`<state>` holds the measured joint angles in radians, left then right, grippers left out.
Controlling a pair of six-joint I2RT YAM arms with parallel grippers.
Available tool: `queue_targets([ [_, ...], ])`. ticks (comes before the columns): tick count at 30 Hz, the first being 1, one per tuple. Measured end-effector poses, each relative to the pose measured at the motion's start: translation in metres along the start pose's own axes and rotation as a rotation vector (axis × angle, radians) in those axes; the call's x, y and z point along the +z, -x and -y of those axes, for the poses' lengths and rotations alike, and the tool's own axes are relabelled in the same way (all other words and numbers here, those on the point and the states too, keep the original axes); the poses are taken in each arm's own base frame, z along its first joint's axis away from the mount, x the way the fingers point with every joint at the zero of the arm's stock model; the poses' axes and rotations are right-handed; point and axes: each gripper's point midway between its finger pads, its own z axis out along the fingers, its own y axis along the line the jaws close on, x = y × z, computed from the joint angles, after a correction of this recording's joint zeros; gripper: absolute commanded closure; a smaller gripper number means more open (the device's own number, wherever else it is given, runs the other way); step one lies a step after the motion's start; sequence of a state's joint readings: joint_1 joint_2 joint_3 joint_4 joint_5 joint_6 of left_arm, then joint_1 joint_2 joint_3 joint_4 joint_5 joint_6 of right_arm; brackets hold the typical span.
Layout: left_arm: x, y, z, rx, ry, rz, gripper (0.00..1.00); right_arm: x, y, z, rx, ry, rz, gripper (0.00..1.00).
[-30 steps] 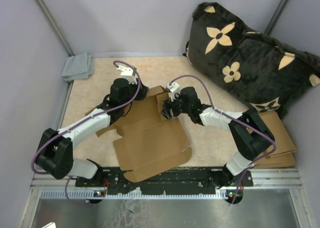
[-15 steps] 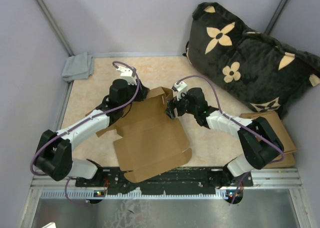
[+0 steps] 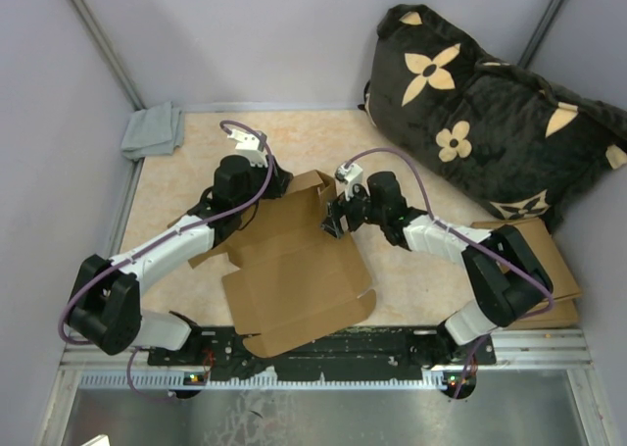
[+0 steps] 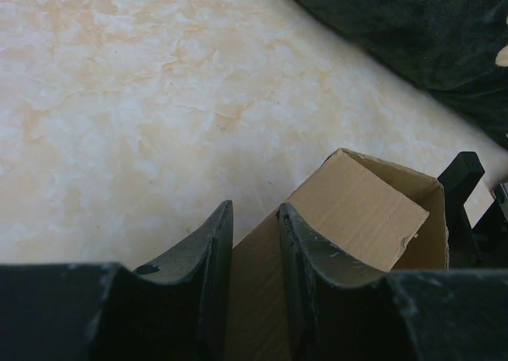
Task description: Fold the paper box
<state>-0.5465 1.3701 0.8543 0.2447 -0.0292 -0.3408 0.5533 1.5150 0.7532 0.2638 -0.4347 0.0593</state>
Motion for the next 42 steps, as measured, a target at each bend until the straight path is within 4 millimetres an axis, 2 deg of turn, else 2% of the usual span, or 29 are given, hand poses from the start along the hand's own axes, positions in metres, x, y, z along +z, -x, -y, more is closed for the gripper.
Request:
queue_targets([
  [9, 0.0, 0.0, 0.0, 0.0, 0.0, 0.0, 0.65, -0.012, 0.015, -0.014, -0.022, 0.045, 0.034, 0.23],
  [13, 0.0, 0.0, 0.0, 0.0, 0.0, 0.0, 0.64, -0.013, 0.016, -0.015, -0.023, 0.05, 0.034, 0.25],
  [15, 0.0, 0.0, 0.0, 0.0, 0.0, 0.0, 0.64, -0.013, 0.016, -0.015, -0.023, 0.05, 0.036, 0.3],
  [18, 0.0, 0.0, 0.0, 0.0, 0.0, 0.0, 0.64, -0.012, 0.016, -0.014, -0.023, 0.046, 0.037, 0.43],
  [23, 0.0, 0.0, 0.0, 0.0, 0.0, 0.0, 0.65, -0.002, 0.006, -0.003, -0.007, 0.012, 0.018, 0.48],
  [28, 0.0, 0.0, 0.0, 0.0, 0.0, 0.0, 0.65, 0.007, -0.009, 0.009, 0.021, -0.033, -0.019, 0.43],
  [33, 0.0, 0.0, 0.0, 0.0, 0.0, 0.0, 0.65, 0.01, -0.002, 0.017, 0.019, -0.075, 0.016, 0.43],
  [38, 0.0, 0.0, 0.0, 0.0, 0.0, 0.0, 0.65, 0.019, 0.005, 0.016, 0.015, -0.076, 0.048, 0.5],
  [42, 0.0, 0.0, 0.0, 0.0, 0.0, -0.001, 0.66, 0.028, 0.01, 0.013, 0.008, -0.076, 0.059, 0.62],
])
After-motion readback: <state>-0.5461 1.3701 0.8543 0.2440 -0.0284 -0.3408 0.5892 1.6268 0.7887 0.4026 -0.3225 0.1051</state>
